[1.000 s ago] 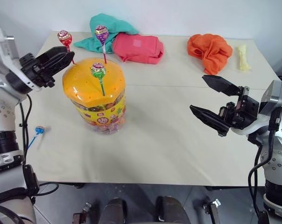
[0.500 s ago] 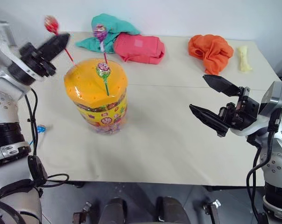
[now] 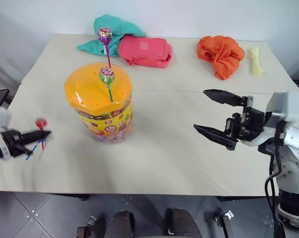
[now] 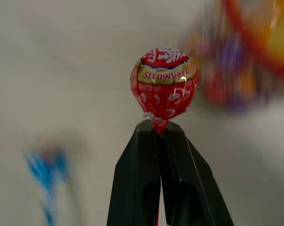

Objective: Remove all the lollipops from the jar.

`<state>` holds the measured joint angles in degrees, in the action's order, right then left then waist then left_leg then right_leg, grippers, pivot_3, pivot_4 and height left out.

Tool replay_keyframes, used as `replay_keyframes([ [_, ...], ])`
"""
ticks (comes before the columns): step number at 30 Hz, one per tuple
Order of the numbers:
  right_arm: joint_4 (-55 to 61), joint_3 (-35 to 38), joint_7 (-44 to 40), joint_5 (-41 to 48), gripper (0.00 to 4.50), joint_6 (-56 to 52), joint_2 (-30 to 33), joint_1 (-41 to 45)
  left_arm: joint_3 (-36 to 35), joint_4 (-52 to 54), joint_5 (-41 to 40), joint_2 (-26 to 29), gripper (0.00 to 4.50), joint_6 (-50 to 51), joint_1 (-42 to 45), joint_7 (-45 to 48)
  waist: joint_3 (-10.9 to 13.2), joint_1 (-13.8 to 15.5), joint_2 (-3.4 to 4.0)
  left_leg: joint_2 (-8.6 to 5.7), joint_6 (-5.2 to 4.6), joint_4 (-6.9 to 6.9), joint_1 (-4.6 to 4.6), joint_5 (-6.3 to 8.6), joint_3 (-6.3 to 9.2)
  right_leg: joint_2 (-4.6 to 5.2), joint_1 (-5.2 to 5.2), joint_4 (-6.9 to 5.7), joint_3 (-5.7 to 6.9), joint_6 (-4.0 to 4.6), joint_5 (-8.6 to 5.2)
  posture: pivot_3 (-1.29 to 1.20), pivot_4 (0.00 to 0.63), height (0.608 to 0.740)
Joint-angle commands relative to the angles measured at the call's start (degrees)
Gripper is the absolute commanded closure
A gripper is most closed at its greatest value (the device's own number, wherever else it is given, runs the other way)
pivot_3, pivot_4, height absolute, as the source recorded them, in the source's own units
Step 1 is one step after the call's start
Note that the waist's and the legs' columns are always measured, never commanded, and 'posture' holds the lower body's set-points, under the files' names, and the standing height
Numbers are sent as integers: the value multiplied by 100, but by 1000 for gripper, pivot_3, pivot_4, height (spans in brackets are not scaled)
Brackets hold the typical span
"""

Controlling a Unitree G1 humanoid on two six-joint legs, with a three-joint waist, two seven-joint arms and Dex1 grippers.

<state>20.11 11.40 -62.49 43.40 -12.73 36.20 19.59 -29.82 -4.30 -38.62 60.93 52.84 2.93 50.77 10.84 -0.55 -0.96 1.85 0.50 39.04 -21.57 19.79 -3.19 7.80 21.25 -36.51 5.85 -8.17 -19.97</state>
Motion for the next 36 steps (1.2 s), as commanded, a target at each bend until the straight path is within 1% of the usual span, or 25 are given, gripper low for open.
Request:
replay_keyframes([
  [1,51,-129,-243,-180,0,185,66,-48,56,299,423,-11,4488,-18,-253,-428,0,60,1,-2,0,2,0,0,-2,1,0,0,-3,2,-1,0,150,740],
  [4,31,-206,-341,-271,0,216,75,-87,64,325,514,34,4488,23,-365,-445,0,64,1,-6,-1,2,1,0,-4,3,0,1,-4,3,0,0,150,740],
  [6,27,-229,-365,-286,0,190,66,-83,48,308,576,127,3975,56,-448,-382,0,54,1,-6,-1,0,1,1,-6,4,1,0,-2,3,0,0,150,740],
  [7,14,-236,-372,-293,0,185,59,-69,52,303,604,155,3813,47,-469,-348,0,48,1,-6,0,-2,1,1,-7,3,3,0,-2,3,0,0,150,740],
  [10,24,-319,-362,-271,0,107,17,29,-121,247,597,127,2923,-186,-450,-206,0,46,1,-6,0,-6,1,1,-16,3,10,-2,-4,3,0,0,150,740],
  [12,77,-423,-194,-234,0,-61,-40,158,-309,190,586,46,2315,-571,-391,-70,0,34,1,-3,0,-6,1,0,-21,0,11,-2,-3,3,0,0,150,740],
  [13,125,-514,-119,-147,0,-150,-136,284,-494,194,482,-45,2038,-866,-343,124,0,28,1,-2,0,-6,1,0,-25,0,14,-3,-4,4,0,0,150,740],
  [14,159,-674,12,-124,0,-258,-279,478,-802,239,213,-192,1729,-1167,-292,483,0,24,1,-1,0,-6,0,0,-29,0,17,-3,-5,5,1,0,150,740],
  [16,173,-997,299,-140,0,-562,-544,862,-1392,283,-357,-478,1729,-1469,-254,1151,0,-22,1,4,1,-6,1,0,-39,-1,24,-6,-5,10,1,0,150,740],
  [19,-74,-1507,509,-430,0,-746,-961,1503,-1935,315,-833,-710,1729,-1472,-366,1544,0,-103,1,8,6,-5,1,0,-41,-1,27,-16,4,14,0,0,150,740],
  [22,-416,-1860,788,-674,0,-900,-1413,2185,-2294,618,-1262,-936,1729,-1418,-489,1650,1,-132,2,8,6,-5,3,1,-37,2,32,-31,4,14,0,0,150,740],
  [26,-873,-2174,986,-992,0,-961,-1910,2806,-2412,1116,-1523,-1360,1729,-1735,-680,1817,-1,-130,-1,5,5,-2,3,1,-29,9,33,-39,6,14,0,0,150,740],
  [29,-1190,-2365,1151,-1206,0,-1072,-2250,3173,-2397,1335,-1598,-1495,1729,-1735,-841,1737,-4,-128,-6,0,5,0,3,1,-22,14,31,-44,9,15,0,0,150,740],
  [33,-1398,-2519,1115,-1290,0,-1142,-2552,3429,-2360,1516,-1715,-1724,1729,-2051,-664,1611,-5,-129,-8,-2,5,0,3,1,-8,14,28,-49,12,15,1,0,150,740],
  [36,-1517,-2600,1084,-1397,661,-1112,-2716,3535,-2284,1661,-1812,-1755,1669,-2065,-608,1470,-7,-146,-11,-3,5,0,3,1,-6,13,28,-50,14,15,1,0,150,740],
])
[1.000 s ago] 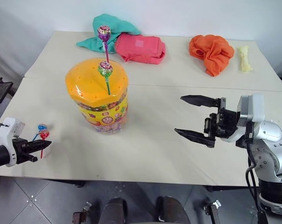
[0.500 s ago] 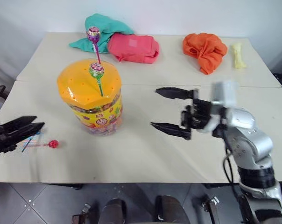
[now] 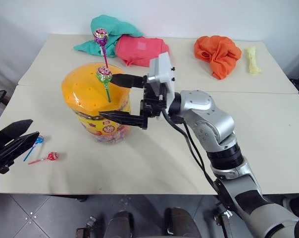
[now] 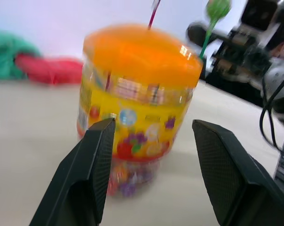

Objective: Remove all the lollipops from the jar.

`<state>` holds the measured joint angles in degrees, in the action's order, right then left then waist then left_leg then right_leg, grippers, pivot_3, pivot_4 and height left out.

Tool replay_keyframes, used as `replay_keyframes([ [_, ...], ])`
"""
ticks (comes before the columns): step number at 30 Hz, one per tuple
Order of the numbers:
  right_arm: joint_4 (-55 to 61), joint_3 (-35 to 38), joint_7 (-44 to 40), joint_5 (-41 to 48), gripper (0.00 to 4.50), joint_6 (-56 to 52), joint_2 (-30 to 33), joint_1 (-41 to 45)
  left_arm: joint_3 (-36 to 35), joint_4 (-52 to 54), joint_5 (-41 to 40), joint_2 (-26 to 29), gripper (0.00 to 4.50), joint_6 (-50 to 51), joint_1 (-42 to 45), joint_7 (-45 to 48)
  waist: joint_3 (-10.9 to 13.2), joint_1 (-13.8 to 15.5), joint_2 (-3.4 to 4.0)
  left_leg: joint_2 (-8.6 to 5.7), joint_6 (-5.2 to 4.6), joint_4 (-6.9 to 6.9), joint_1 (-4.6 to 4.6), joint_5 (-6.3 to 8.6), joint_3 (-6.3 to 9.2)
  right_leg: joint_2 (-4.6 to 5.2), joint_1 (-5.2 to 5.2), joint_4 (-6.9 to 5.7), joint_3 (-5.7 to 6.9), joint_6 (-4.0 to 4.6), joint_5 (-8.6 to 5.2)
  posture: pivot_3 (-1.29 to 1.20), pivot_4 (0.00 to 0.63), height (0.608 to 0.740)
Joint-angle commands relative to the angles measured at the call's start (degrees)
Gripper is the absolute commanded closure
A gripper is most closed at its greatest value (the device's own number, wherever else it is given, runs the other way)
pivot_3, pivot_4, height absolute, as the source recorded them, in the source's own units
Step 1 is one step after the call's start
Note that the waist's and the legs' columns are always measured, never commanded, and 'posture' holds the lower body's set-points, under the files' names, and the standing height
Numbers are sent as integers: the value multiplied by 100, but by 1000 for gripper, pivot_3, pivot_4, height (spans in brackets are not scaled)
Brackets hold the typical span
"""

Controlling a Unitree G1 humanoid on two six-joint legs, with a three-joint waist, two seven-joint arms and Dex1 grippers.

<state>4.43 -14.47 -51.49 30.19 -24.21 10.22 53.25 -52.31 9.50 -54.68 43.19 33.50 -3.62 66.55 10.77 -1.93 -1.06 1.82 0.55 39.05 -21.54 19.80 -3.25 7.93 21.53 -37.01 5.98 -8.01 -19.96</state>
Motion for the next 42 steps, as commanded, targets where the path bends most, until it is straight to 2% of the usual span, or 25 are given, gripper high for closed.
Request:
replay_keyframes([
  [1,18,-33,-42,-94,956,57,-159,190,-8,321,-222,17,1669,-142,63,-153,0,-9,0,0,0,-1,0,0,3,-1,0,0,1,0,0,0,150,740],
  [11,-338,343,-355,24,4438,523,-403,275,174,565,-605,128,1669,-164,426,-440,0,-63,0,0,0,-4,0,0,7,-1,0,-2,2,0,0,0,150,740],
  [12,-363,499,-391,136,4478,620,-436,287,220,564,-602,159,1669,-165,455,-432,0,-64,0,-1,0,-5,0,0,7,-1,0,-3,2,0,0,0,150,740],
  [18,-280,1683,-669,1081,4478,562,-8,365,574,596,-509,293,1669,-204,569,-272,0,-36,0,-4,0,-5,0,0,15,-1,-4,-2,3,0,0,0,150,740],
  [21,-234,2034,-630,1194,4478,146,672,211,756,697,-397,397,1669,-243,459,-85,1,-32,2,-4,0,-6,0,0,14,-1,-5,2,2,0,0,0,150,740],
  [25,-493,1889,-1043,-165,4478,51,2932,-955,1110,847,-33,627,1669,-345,109,367,0,72,0,-7,-5,-8,-2,3,13,0,-12,14,2,0,0,0,150,740],
  [27,-604,1794,-1148,-644,4478,338,3612,-1659,1228,832,135,706,1669,-466,-3,535,0,118,0,-14,-19,-11,-4,12,-15,7,-22,28,0,0,0,0,150,740],
  [30,-653,1738,-1266,-1109,4478,722,4140,-2610,1326,756,265,719,1669,-589,5,614,5,87,9,-5,-20,-18,-9,13,-55,1,-20,92,0,-2,0,0,150,740],
  [33,-906,1642,-873,-1664,4478,909,4233,-3176,1435,699,263,676,1669,-594,158,533,10,1,17,5,-19,-14,-1,12,-70,-3,-17,87,-7,-2,0,0,150,740],
  [36,-1168,1657,-864,-1746,3747,1003,4128,-3274,1480,699,258,673,1669,-567,218,496,12,-14,22,10,-18,-11,8,11,-75,-5,-15,84,-16,0,1,0,150,740],
  [38,-1200,1693,-1012,-1671,3076,1079,4119,-3260,1414,708,222,697,1669,-506,209,467,14,10,24,10,-18,-8,8,11,-71,-3,-14,79,-16,0,1,0,150,740],
  [42,-1029,1983,-1637,-934,1686,1156,3996,-3044,1135,666,30,666,1669,-375,199,283,14,40,24,9,-19,-6,5,12,-64,-1,-17,81,-15,-1,2,0,150,740],
])
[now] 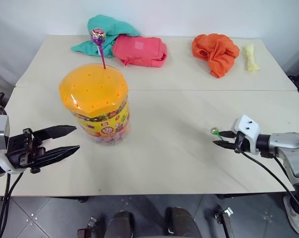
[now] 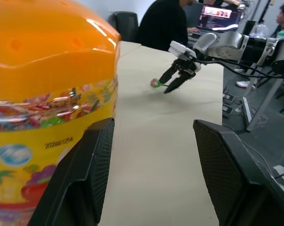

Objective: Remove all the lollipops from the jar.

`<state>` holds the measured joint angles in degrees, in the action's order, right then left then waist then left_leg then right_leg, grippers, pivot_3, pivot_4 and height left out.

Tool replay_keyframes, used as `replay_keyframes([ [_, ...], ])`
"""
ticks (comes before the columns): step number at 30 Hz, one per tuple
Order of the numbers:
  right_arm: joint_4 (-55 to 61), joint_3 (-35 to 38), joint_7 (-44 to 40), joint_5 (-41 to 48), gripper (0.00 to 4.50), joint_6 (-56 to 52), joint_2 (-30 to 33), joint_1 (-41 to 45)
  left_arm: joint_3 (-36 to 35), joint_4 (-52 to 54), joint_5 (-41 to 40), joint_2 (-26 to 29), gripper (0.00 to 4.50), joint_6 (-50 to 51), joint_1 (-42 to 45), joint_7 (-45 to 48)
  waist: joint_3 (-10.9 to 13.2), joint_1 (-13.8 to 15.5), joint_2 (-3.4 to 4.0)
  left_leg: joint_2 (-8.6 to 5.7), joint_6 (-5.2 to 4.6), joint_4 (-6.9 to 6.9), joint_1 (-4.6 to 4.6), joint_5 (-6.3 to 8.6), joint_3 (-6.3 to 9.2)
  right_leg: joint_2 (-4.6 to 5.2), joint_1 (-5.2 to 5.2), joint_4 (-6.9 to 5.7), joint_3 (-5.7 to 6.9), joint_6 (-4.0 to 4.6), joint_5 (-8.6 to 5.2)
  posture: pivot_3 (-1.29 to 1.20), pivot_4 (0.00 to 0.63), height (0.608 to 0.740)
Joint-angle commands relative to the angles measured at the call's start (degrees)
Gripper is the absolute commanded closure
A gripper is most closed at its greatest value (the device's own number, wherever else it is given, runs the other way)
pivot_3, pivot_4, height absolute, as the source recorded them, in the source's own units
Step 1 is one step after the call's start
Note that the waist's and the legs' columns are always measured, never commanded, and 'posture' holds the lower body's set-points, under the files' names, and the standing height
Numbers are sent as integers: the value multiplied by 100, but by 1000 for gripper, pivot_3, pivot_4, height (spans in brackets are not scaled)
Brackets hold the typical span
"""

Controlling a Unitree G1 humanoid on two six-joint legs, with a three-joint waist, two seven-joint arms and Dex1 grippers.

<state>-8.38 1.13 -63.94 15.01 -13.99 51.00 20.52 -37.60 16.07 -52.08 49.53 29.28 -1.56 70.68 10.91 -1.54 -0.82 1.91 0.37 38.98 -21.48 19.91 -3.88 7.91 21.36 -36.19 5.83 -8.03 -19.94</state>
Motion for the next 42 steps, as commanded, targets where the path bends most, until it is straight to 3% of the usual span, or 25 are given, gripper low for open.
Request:
replay_keyframes([
  [1,353,528,-480,906,1374,-13,-189,425,-467,-27,-360,-27,1669,107,7,-246,0,3,0,0,0,1,-1,0,2,0,-1,1,1,0,0,0,150,740],
  [5,690,646,-434,1848,1374,-697,-798,1348,-960,-295,-711,-272,1669,185,99,-795,3,-31,6,8,0,5,-1,0,6,-2,-1,-3,1,1,1,0,150,740],
  [7,817,443,2,2078,1374,-1120,-1383,2010,-1212,-445,-759,-417,1669,140,115,-1120,3,-53,6,20,1,6,0,0,13,-7,1,-11,4,3,2,0,150,740],
  [12,578,-46,1221,1800,1374,-1995,-2497,3225,-1413,-406,-781,-597,1669,125,-138,-1337,3,-29,4,19,8,6,2,3,19,-5,15,-44,9,5,3,0,150,740],
  [16,6,-404,1756,1556,1374,-2013,-3486,4126,-1422,-260,-766,-719,1669,41,-351,-1421,1,-24,1,-6,4,9,-4,4,37,16,17,-69,14,5,4,0,150,740],
  [20,-443,-505,2117,1284,1374,-1861,-4102,4564,-1379,-131,-743,-798,1669,-20,-450,-1460,-1,-38,-3,-10,5,9,-5,4,41,10,20,-72,22,5,4,0,150,740],
  [26,-627,-536,2245,1114,1374,-1714,-4531,4734,-1373,-29,-792,-857,1669,-77,-521,-1498,-3,-68,-6,-13,5,8,-5,4,48,10,18,-78,23,5,4,0,150,740],
  [29,-704,-456,2285,1115,1979,-1619,-4690,4824,-1367,-3,-837,-886,1669,-117,-479,-1507,-3,-134,-6,-10,5,8,-4,4,47,7,18,-78,24,5,4,0,150,740],
  [36,-664,-489,1927,1184,4365,-1473,-4832,4921,-1285,5,-858,-933,1669,-181,-353,-1510,-3,-188,-6,-8,6,3,-4,3,48,5,20,-78,23,5,4,0,150,740],
  [42,-796,-495,1660,1076,4462,-1205,-4801,4972,-1208,-37,-822,-936,1669,-251,-289,-1504,-3,-188,-6,-8,6,1,-4,3,49,6,20,-78,22,5,4,0,150,740],
])
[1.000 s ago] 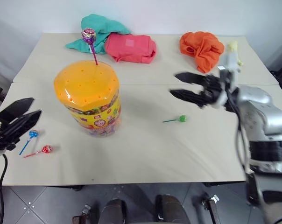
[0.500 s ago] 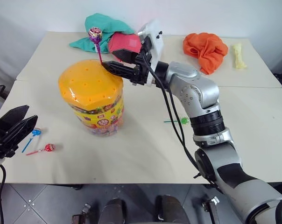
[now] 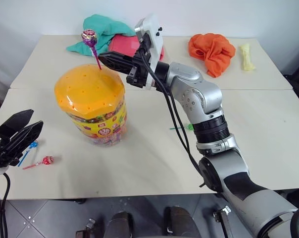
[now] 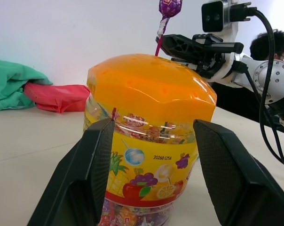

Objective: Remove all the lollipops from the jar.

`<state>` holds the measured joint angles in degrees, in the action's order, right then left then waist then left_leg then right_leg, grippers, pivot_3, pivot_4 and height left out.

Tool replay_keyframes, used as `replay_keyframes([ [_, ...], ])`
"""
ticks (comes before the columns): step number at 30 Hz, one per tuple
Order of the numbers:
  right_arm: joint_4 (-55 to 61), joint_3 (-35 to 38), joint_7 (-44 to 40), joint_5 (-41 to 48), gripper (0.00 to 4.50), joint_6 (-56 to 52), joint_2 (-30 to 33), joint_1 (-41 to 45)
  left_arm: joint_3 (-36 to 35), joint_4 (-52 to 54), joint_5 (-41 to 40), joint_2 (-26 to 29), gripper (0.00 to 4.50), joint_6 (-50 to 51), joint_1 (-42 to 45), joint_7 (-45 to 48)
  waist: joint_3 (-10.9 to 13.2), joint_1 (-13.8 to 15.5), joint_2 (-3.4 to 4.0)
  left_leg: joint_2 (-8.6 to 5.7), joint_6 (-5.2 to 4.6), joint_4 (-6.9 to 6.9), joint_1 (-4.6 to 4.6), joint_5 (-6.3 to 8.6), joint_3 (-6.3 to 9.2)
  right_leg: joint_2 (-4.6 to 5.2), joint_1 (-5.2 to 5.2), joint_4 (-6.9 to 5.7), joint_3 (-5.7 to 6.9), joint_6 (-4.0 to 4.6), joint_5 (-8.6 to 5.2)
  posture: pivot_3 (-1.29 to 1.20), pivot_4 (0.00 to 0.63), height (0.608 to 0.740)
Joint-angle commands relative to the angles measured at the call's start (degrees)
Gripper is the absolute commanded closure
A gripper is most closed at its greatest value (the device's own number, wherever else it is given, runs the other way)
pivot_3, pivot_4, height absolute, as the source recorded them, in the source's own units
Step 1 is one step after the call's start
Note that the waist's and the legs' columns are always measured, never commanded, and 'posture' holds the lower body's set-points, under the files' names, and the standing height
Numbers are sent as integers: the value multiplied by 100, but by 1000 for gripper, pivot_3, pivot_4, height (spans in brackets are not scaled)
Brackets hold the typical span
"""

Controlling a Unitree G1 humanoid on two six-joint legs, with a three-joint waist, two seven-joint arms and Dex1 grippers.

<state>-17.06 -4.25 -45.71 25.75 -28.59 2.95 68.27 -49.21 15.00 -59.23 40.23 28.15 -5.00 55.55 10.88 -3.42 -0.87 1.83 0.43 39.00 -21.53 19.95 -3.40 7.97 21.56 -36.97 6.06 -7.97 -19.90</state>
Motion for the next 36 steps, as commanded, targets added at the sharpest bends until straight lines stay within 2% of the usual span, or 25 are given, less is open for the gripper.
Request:
replay_keyframes([
  [1,-4,62,-196,-18,4462,226,69,220,-40,62,-101,-5,1669,-156,58,14,0,0,0,0,0,0,0,0,0,0,0,0,0,0,0,0,150,740],
  [2,-73,59,-255,-60,4462,255,138,234,-29,57,-97,-7,1669,-172,59,17,0,0,0,0,0,0,0,0,0,0,0,0,-1,0,0,0,150,740],
  [9,-293,-125,-886,-337,2259,831,313,290,13,36,-94,-11,1669,-237,65,29,0,-1,0,0,0,-1,0,0,-1,1,1,1,-1,0,0,0,150,740],
  [12,-336,-198,-1143,-354,2259,867,290,339,42,28,-100,-15,1669,-264,101,34,0,-8,0,1,0,-2,0,0,-2,0,1,1,-1,0,0,0,150,740],
  [17,-562,-134,-898,-353,2259,728,-21,592,107,-6,-78,-24,1669,-305,185,35,1,-13,1,2,0,-2,0,0,-1,0,2,1,0,0,0,0,150,740],
  [20,-705,-93,-749,-404,2869,739,-120,673,145,-12,-79,-25,1669,-323,243,27,0,-13,0,1,0,-2,0,0,1,1,2,0,0,0,0,0,150,740],
  [25,-757,126,-626,-248,4464,791,-191,743,186,10,-95,-16,1669,-354,286,51,0,-10,0,-1,0,-2,0,0,2,2,1,0,0,0,0,0,150,740],
  [28,-736,526,-683,10,4464,1244,-229,729,211,84,-147,-12,1669,-354,307,84,1,-11,1,-1,0,-3,0,0,1,1,1,1,0,0,0,0,150,740],
  [32,-586,1298,-900,636,4464,1341,222,704,331,279,-184,40,1669,-314,292,193,1,23,1,-3,0,-3,-1,0,2,2,0,2,0,0,0,0,150,740],
  [34,-480,1500,-961,705,4464,1038,825,583,406,331,-144,81,1669,-343,368,213,1,65,1,-4,-1,0,-2,0,12,6,-6,2,-1,-1,0,0,150,740],
  [36,-277,1431,-1247,466,4464,730,1777,230,468,408,-203,164,1669,-283,426,271,0,129,-2,-4,-3,3,-6,1,23,12,-9,3,-2,-1,0,0,150,740],
])
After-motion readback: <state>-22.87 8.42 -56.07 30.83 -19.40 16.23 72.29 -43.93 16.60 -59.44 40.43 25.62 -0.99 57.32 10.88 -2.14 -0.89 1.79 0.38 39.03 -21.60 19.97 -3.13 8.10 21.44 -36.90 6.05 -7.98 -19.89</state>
